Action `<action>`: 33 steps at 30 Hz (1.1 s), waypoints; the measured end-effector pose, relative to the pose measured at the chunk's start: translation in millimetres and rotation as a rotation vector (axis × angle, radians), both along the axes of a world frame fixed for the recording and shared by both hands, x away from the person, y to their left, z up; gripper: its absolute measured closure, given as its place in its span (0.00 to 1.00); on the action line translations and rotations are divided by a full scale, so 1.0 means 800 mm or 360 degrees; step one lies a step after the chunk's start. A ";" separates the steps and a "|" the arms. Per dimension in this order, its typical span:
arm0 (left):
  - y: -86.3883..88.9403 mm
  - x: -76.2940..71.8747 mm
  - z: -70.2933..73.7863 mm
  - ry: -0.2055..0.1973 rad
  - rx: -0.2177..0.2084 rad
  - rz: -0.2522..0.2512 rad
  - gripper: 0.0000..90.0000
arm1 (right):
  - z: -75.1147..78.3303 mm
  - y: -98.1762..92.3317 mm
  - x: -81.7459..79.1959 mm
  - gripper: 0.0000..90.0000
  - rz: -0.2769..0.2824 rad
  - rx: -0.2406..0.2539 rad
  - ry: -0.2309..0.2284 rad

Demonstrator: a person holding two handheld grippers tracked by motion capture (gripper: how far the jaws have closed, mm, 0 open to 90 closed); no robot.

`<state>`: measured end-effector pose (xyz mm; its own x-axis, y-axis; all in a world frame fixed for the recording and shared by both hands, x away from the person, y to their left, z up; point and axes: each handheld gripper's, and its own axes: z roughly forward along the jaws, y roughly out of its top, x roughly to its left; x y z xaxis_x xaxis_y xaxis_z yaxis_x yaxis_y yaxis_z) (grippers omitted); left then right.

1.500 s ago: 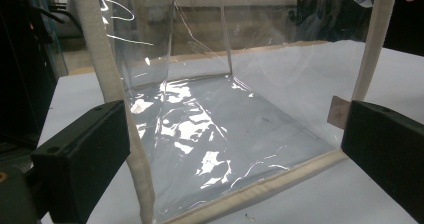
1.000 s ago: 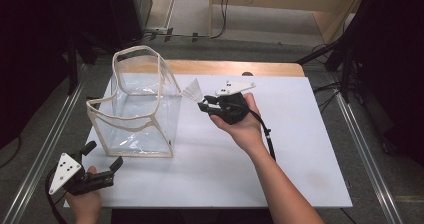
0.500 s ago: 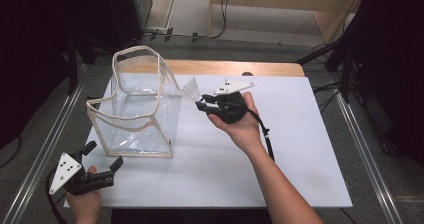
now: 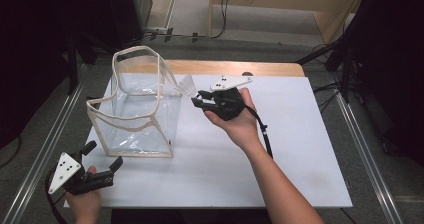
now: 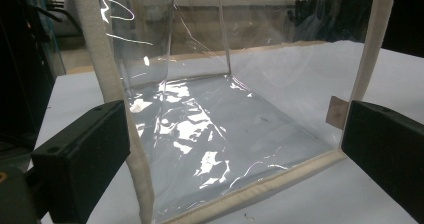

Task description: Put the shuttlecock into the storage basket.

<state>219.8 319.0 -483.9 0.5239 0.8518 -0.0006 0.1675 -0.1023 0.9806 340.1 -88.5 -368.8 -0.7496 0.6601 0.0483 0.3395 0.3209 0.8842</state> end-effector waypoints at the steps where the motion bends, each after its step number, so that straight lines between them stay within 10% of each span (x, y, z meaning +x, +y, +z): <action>1: 0.000 0.000 0.000 0.0000 -0.0001 0.0000 0.00 | 0.000 0.000 0.000 0.70 0.0000 0.0000 0.0000; 33: 0.001 0.000 0.000 -0.0004 -0.0001 0.0001 0.00 | 0.021 0.018 0.000 0.70 0.0043 0.0027 -0.0032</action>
